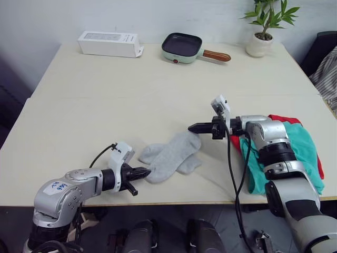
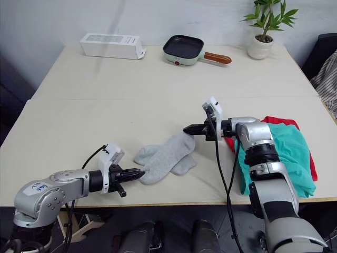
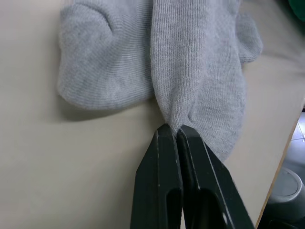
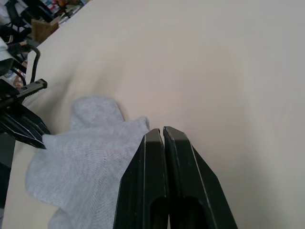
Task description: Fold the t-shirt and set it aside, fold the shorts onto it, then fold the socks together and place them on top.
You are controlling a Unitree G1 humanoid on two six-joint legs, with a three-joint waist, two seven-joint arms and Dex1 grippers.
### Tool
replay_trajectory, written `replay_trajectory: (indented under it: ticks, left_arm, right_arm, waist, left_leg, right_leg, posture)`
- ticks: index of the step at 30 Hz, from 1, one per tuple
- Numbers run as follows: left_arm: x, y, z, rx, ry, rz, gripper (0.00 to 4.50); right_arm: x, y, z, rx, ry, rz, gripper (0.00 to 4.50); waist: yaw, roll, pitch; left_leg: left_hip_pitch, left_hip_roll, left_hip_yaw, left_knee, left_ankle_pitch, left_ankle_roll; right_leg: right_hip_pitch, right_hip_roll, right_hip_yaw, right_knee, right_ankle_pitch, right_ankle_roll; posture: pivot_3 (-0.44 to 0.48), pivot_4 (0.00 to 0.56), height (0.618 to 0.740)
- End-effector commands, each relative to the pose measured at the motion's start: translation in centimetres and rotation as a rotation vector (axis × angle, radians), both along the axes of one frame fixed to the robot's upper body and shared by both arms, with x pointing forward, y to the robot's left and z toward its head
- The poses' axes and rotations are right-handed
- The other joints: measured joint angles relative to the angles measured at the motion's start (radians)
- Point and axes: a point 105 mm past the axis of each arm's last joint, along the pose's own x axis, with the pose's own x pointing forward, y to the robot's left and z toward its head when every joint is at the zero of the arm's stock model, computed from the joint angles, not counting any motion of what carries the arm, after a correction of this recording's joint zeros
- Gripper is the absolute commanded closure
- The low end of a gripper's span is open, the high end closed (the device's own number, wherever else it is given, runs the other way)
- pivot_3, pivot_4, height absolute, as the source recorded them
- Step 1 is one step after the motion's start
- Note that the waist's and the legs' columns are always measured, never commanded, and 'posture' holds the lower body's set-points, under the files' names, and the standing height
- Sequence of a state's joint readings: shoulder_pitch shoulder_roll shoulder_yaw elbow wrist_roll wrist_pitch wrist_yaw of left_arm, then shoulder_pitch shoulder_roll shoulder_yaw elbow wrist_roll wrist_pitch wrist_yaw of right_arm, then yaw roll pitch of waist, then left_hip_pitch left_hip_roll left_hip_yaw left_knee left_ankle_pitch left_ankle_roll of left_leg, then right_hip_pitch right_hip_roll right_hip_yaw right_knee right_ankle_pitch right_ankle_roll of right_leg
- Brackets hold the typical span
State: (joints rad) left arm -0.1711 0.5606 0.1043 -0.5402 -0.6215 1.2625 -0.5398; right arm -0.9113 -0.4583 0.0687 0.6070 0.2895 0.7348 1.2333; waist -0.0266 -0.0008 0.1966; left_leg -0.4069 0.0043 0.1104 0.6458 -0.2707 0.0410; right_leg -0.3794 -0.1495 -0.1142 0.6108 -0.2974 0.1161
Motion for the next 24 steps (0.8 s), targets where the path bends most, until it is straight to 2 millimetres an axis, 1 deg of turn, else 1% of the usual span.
replay_trajectory:
  ticks: [1, 2, 7, 10, 16, 19, 22, 23, 24]
  left_arm:
    - [-0.3, -0.1, 0.2, -0.001, -0.021, -0.038, 4.5]
    - [-0.2, -0.1, 0.2, 0.0, -0.025, -0.036, 4.5]
    - [0.2, 0.0, 0.1, 0.003, -0.041, -0.03, 4.5]
    - [0.2, -0.1, 0.0, 0.0, -0.033, -0.033, 4.5]
    - [-0.2, -0.2, -0.3, -0.002, -0.005, -0.04, 4.5]
    - [-0.2, -0.3, -0.4, -0.001, -0.004, -0.04, 4.5]
    - [-0.1, -0.4, -0.5, 0.002, -0.003, -0.043, 4.5]
    - [-0.1, -0.4, -0.5, 0.003, -0.003, -0.044, 4.5]
    - [-0.1, -0.4, -0.5, 0.004, -0.003, -0.045, 4.5]
  right_arm:
    - [-0.6, -0.3, 1.1, 0.027, -0.004, 0.006, 4.06]
    - [-0.6, -0.3, 1.1, 0.027, -0.012, -0.001, 3.84]
    - [-0.4, -0.5, 0.1, -0.018, -0.047, -0.036, 2.19]
    - [-0.5, -0.6, -0.4, -0.03, -0.048, -0.043, 2.19]
    - [-0.9, -0.9, -1.5, -0.05, 0.05, -0.061, 2.19]
    - [-1.2, -0.5, -1.8, -0.043, 0.078, -0.044, 2.19]
    - [-1.7, 0.5, -2.0, -0.021, 0.102, -0.01, 2.78]
    - [-1.7, 0.8, -2.0, -0.016, 0.102, -0.008, 3.1]
    - [-1.7, 0.9, -2.0, -0.013, 0.099, -0.008, 3.52]
  waist:
    - [0.0, 0.0, 0.0]
    - [-0.001, 0.0, 0.0]
    - [-0.001, 0.0, 0.0]
    - [-0.001, 0.0, 0.0]
    - [-0.001, 0.0, 0.0]
    - [-0.001, 0.0, 0.0]
    - [-0.001, 0.0, 0.0]
    - [-0.001, 0.0, 0.0]
    - [-0.001, 0.0, 0.0]
  left_leg:
    - [0.0, 0.0, 0.0, 0.0, 0.0, 0.0]
    - [0.0, 0.0, 0.001, -0.001, 0.0, 0.0]
    - [-0.001, 0.001, 0.005, -0.001, 0.0, 0.0]
    - [-0.002, 0.001, 0.006, -0.001, 0.0, 0.0]
    - [-0.002, 0.002, 0.009, -0.001, 0.0, 0.001]
    - [-0.003, 0.002, 0.01, -0.001, 0.0, 0.001]
    - [-0.004, 0.002, 0.011, 0.0, 0.0, 0.001]
    - [-0.004, 0.002, 0.011, 0.0, 0.0, 0.001]
    - [-0.004, 0.002, 0.011, 0.0, 0.0, 0.001]
  right_leg:
    - [-0.001, 0.0, 0.0, 0.0, 0.0, 0.0]
    - [-0.001, 0.0, 0.001, 0.0, 0.0, 0.0]
    - [-0.005, 0.001, 0.003, 0.001, 0.0, 0.0]
    - [-0.006, 0.001, 0.004, 0.001, 0.0, 0.0]
    - [-0.009, 0.001, 0.006, 0.004, 0.0, 0.0]
    - [-0.011, 0.001, 0.006, 0.005, 0.0, 0.0]
    - [-0.012, 0.001, 0.007, 0.005, 0.0, 0.0]
    - [-0.012, 0.001, 0.007, 0.005, 0.0, 0.0]
    - [-0.012, 0.001, 0.007, 0.005, 0.0, 0.0]
  posture:
    - [0.0, 0.15, 0.74]
    - [0.0, 0.15, 0.74]
    - [0.0, 0.15, 0.74]
    - [0.0, 0.15, 0.74]
    - [0.0, 0.15, 0.74]
    - [0.0, 0.15, 0.74]
    - [0.0, 0.15, 0.74]
    - [0.0, 0.15, 0.74]
    - [0.0, 0.15, 0.74]
